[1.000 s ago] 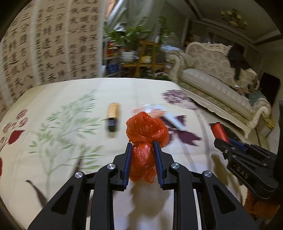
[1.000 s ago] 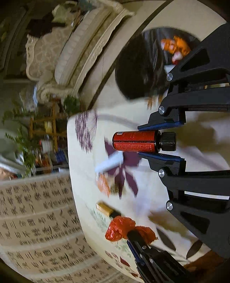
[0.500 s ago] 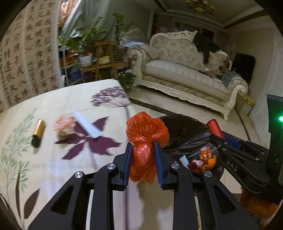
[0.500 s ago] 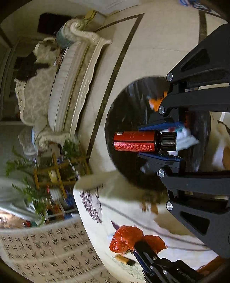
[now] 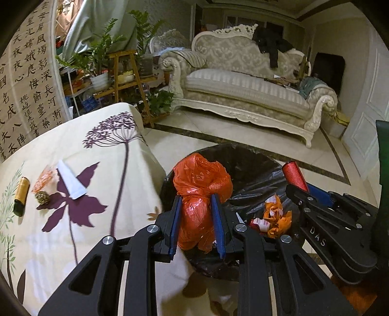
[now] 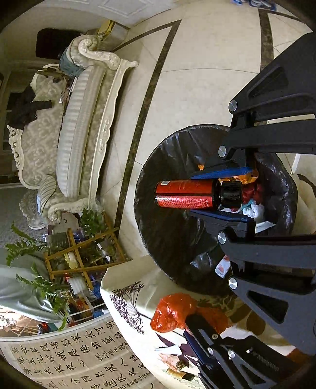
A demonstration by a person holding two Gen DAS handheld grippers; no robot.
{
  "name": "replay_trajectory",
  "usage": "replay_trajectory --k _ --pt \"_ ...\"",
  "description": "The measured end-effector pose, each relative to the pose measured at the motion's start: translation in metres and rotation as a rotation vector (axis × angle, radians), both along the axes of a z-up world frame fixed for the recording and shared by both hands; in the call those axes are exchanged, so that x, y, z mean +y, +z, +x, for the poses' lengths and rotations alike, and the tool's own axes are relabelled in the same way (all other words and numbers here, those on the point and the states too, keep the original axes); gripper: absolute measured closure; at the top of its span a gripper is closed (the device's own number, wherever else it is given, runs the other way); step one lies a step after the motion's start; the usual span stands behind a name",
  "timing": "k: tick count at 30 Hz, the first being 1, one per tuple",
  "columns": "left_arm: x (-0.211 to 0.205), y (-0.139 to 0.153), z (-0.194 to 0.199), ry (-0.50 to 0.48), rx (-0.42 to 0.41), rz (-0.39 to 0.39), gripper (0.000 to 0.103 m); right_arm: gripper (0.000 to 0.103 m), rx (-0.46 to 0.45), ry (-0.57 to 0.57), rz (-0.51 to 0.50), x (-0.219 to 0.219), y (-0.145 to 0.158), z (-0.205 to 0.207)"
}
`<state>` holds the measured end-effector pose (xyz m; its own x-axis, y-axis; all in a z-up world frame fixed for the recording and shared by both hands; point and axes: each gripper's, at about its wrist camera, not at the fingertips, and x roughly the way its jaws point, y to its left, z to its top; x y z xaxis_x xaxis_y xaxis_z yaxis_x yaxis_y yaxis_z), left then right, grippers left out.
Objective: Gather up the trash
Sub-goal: 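Carry the red bag and red can over the bin and open both tools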
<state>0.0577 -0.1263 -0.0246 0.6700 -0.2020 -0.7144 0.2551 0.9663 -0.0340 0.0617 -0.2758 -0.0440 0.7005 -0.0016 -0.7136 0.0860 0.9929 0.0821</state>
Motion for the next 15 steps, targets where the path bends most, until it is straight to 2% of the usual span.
replay_trajectory --k 2,4,6,10,12,15 --pt "-0.0031 -0.0044 0.0035 -0.004 0.022 0.007 0.076 0.078 0.001 -0.008 0.004 -0.0023 -0.0008 0.0018" --pt "-0.0044 -0.0061 0.0056 -0.007 0.035 0.009 0.072 0.07 0.003 -0.015 0.01 -0.0056 -0.002 0.0019" --pt "-0.0046 -0.0052 0.0049 -0.01 0.031 0.006 0.061 0.067 -0.001 -0.023 0.011 -0.0073 -0.0014 0.001" --pt "-0.0047 -0.003 0.0032 -0.005 0.02 0.004 0.054 0.065 -0.008 -0.026 0.01 -0.0065 0.001 -0.0005" --pt "-0.0028 -0.0011 0.0021 0.003 0.014 0.0 0.044 0.061 -0.012 -0.029 0.008 -0.0054 0.0028 -0.001" --pt "0.0041 0.0038 0.0005 0.026 0.005 -0.02 0.039 0.058 -0.024 -0.027 0.003 -0.0012 0.0079 -0.0028"
